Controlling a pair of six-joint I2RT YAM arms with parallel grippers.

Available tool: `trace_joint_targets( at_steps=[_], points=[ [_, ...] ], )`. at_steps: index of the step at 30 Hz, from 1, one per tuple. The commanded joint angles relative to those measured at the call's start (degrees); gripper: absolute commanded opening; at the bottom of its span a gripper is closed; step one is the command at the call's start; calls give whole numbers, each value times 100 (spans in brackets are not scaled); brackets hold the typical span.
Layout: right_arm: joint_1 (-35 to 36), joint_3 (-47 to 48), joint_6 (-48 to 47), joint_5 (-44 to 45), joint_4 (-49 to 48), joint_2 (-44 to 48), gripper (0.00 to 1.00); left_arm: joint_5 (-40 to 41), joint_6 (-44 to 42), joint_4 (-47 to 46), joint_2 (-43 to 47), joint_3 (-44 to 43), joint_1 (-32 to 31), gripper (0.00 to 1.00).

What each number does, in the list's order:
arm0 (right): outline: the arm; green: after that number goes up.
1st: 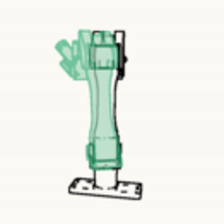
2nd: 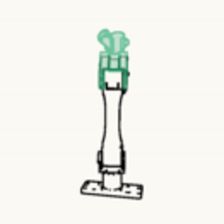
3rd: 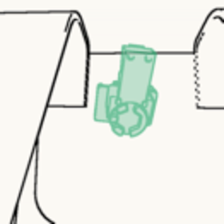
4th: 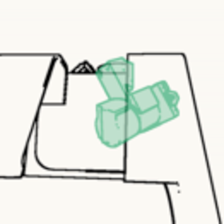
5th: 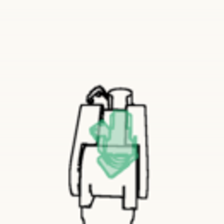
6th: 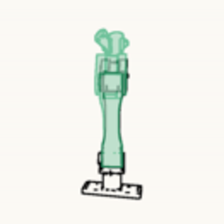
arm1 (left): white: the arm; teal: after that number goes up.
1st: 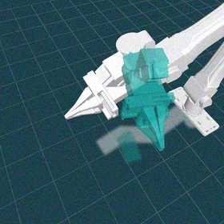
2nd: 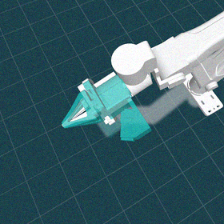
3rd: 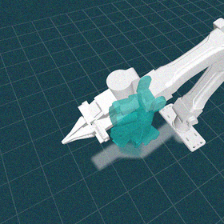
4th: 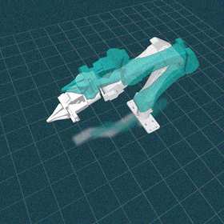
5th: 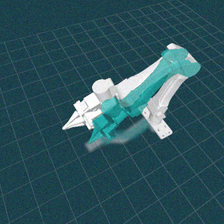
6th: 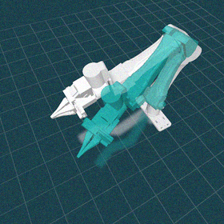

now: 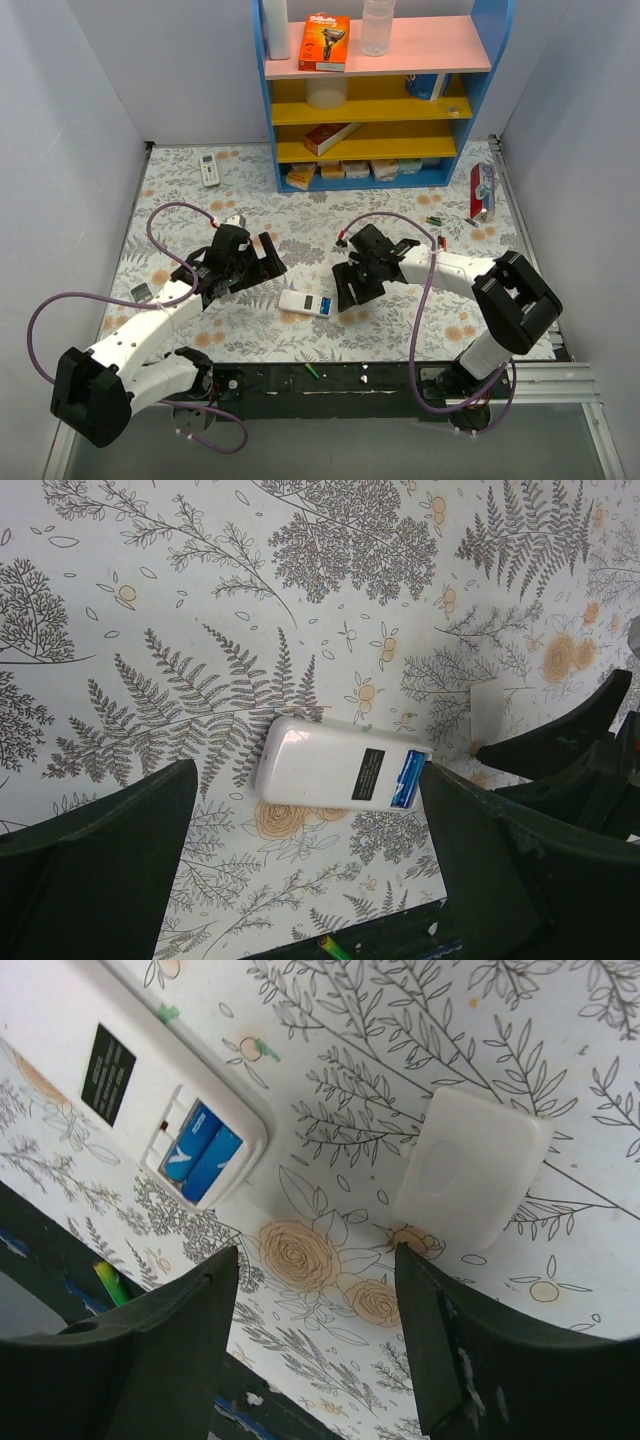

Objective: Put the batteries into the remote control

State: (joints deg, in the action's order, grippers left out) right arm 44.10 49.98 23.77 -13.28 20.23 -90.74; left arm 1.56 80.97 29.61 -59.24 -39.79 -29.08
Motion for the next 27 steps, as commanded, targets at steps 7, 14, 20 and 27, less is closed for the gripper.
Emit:
trace_joint_targets(
  at_steps=[7, 14, 20, 27],
  points=[
    [-24, 970, -4077, 413, 1686, 294, 77, 178, -29, 81, 282, 77, -10, 95],
    [-199, 1110, -5828, 782, 1405, -4, 78, 151, -107, 160, 326, 15, -19, 95],
    [-323, 1506, -6218, 555, 1449, -523, 79, 169, -160, 309, 457, 15, -19, 95],
    [-288, 1471, -6323, 266, 1493, -735, 84, 178, -152, 353, 616, 103, -19, 95]
  ],
)
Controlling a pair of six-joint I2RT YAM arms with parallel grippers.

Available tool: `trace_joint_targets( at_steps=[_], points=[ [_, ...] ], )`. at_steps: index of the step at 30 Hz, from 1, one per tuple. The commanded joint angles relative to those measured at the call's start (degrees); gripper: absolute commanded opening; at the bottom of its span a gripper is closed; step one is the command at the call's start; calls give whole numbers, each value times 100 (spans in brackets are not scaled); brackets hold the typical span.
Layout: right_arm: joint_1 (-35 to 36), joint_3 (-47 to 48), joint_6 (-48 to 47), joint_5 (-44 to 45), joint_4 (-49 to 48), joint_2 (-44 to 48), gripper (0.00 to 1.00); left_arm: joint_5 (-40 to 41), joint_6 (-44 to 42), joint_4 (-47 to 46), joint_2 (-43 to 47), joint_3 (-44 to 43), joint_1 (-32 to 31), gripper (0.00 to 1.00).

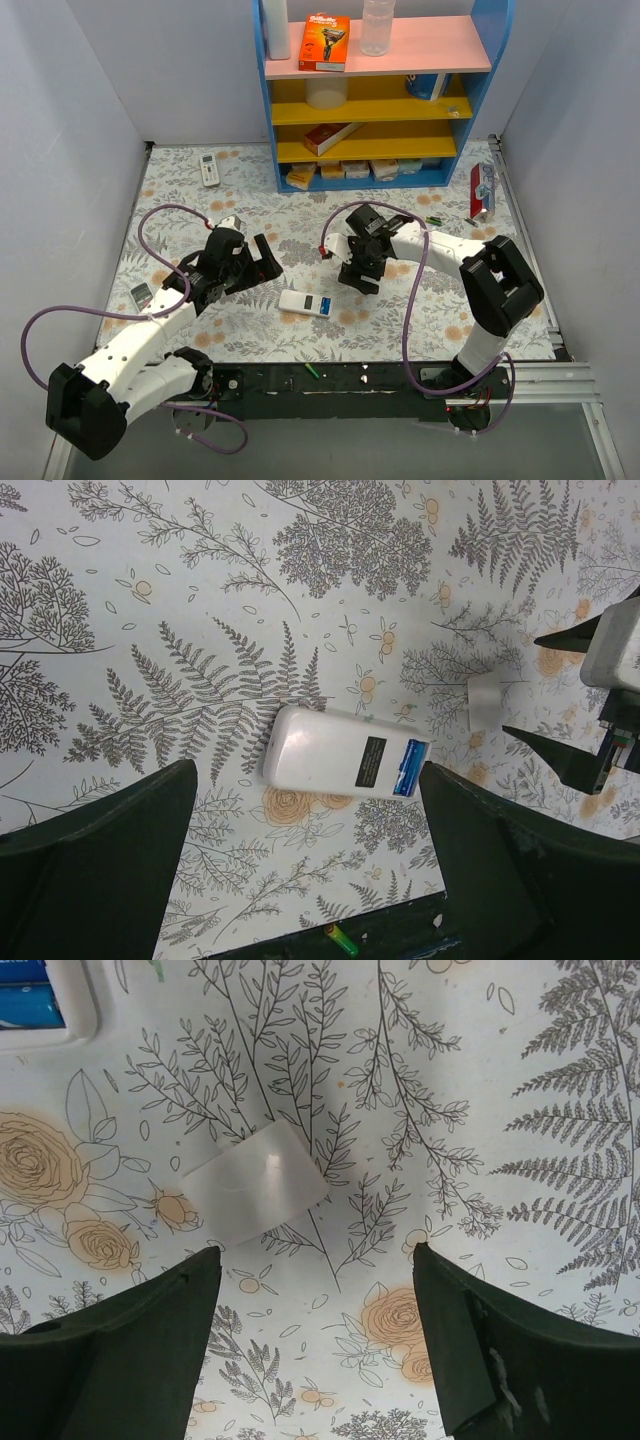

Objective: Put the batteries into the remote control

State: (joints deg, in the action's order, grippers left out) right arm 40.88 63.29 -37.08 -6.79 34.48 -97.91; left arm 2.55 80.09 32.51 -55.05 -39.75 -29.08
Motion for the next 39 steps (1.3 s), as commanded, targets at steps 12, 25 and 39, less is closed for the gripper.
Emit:
trace_joint_targets(
  at_steps=[12, 25, 39],
  points=[
    [306, 360, -291, -403, 129, -431, 86, 27, -47, 71, 258, 213, -19, 95],
    [341, -149, 16, -763, 279, 8, 79, -52, -38, -25, 135, 204, -19, 95],
    [482, -405, 491, -1018, 270, 167, 71, -114, -3, -105, 20, 239, -19, 95]
  ],
)
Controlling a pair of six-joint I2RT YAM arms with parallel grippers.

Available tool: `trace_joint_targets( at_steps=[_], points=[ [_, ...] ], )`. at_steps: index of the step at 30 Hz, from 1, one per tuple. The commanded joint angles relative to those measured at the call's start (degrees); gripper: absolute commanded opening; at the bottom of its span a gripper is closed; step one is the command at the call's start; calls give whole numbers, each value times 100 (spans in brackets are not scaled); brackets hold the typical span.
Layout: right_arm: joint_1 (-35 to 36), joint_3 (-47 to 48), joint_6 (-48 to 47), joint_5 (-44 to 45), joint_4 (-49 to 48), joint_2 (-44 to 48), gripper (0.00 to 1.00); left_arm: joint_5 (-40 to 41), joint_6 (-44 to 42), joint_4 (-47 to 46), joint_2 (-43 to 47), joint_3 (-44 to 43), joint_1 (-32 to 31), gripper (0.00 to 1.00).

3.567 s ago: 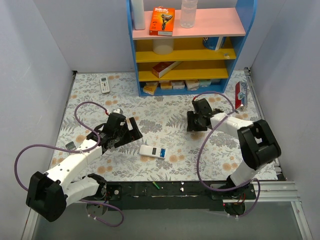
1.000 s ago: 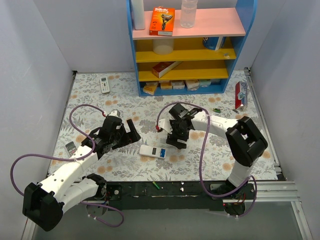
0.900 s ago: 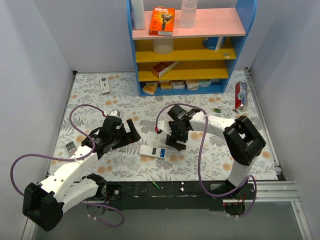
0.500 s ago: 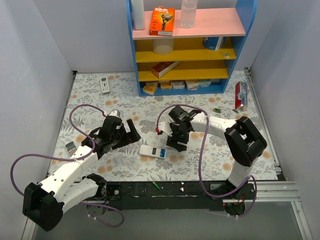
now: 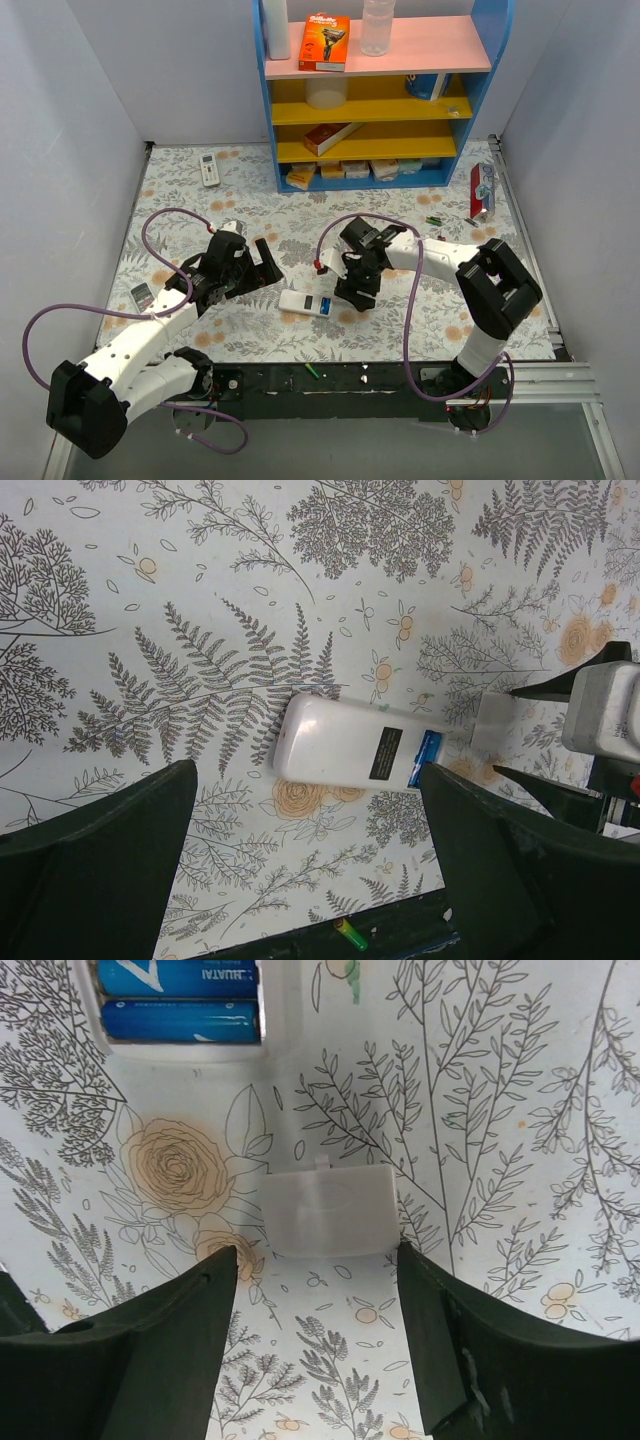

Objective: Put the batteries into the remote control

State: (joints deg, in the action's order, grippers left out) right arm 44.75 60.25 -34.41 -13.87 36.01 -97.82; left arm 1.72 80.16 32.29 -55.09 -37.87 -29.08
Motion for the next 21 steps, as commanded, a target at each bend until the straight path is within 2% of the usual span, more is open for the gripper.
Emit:
trace_joint_targets(
  at_steps=[1, 11, 21],
  points=[
    [104, -145, 268, -257, 4, 219, 71, -31, -9, -74, 25, 51, -19, 95],
    [192, -540, 277, 367, -797, 422, 77, -31, 8, -74, 16, 87, -19, 95],
    [315, -514, 145, 394, -867, 202, 76, -31, 44, -39, 16, 104, -19, 95]
  ],
)
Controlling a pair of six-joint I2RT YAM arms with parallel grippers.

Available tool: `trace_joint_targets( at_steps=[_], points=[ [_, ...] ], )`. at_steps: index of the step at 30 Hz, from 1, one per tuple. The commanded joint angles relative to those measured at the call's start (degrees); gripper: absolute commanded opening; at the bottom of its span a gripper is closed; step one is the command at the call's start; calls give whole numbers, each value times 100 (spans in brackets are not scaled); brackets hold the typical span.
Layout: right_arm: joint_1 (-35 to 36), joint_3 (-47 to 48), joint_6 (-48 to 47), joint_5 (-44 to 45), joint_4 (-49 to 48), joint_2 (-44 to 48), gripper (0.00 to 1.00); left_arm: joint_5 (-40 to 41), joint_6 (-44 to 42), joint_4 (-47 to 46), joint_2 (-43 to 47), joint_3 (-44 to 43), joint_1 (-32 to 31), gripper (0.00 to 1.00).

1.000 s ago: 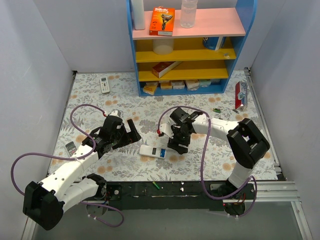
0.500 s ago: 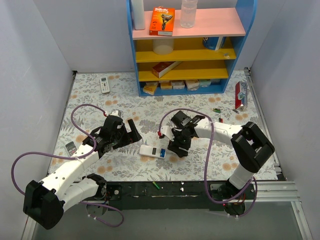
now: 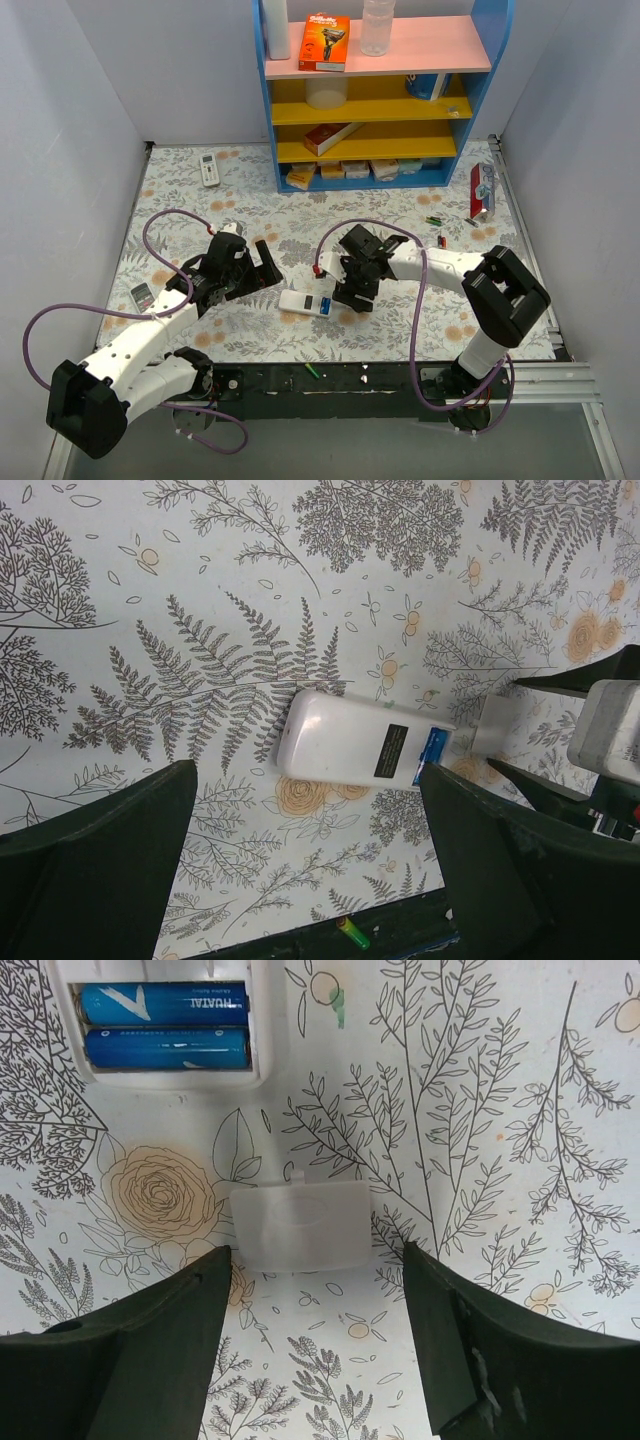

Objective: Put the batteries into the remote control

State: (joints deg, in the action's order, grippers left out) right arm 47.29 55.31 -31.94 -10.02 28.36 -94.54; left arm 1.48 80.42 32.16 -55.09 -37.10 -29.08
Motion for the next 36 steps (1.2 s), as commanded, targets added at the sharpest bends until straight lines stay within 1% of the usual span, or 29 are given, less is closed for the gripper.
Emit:
trace_joint_targets(
  at_steps=[1, 7, 11, 14, 16, 19, 21, 23, 24, 28, 29, 30, 31, 32, 36],
  points=[
    [87, -38, -110, 9, -111, -143, 76, -16, 17, -26, -2, 28, -19, 95],
    [167, -99, -119, 88, -146, -214, 75, -24, 17, -17, -63, 36, -19, 95],
    [219, -90, -110, -26, -94, -293, 71, -33, 17, 9, -98, 36, -19, 95],
    [237, -143, -102, -26, -76, -328, 64, -33, 35, -8, -107, 54, -19, 95],
    [254, -135, -93, -44, -33, -337, 61, -42, 44, 1, -125, 45, -19, 95],
    [272, -73, -40, -87, 73, -319, 52, -51, 52, -17, -142, 54, -10, 95],
    [264, -73, 12, -96, 108, -293, 51, -77, 61, -43, -160, 80, -19, 95],
    [281, -99, 117, -96, 100, -232, 49, -130, 79, -70, -212, 98, -19, 95],
    [281, -117, 144, -140, 82, -153, 46, -139, 79, -78, -230, 98, -10, 95],
    [281, -90, 338, -176, 73, 93, 43, -139, 88, -149, -292, 133, -19, 95],
    [281, -82, 373, -132, 56, 146, 41, -139, 105, -175, -309, 168, -19, 95],
    [281, -64, 443, -88, 56, 225, 36, -139, 114, -219, -318, 186, -19, 95],
    [281, -29, 443, -27, 117, 234, 36, -139, 123, -245, -336, 195, -19, 95],
    [281, 6, 452, -9, 161, 252, 35, -321, 140, -272, -379, 229, -19, 95],
    [299, 138, 566, 0, 240, 357, 32, -350, 167, -377, -458, 247, -19, 95]
  ],
)
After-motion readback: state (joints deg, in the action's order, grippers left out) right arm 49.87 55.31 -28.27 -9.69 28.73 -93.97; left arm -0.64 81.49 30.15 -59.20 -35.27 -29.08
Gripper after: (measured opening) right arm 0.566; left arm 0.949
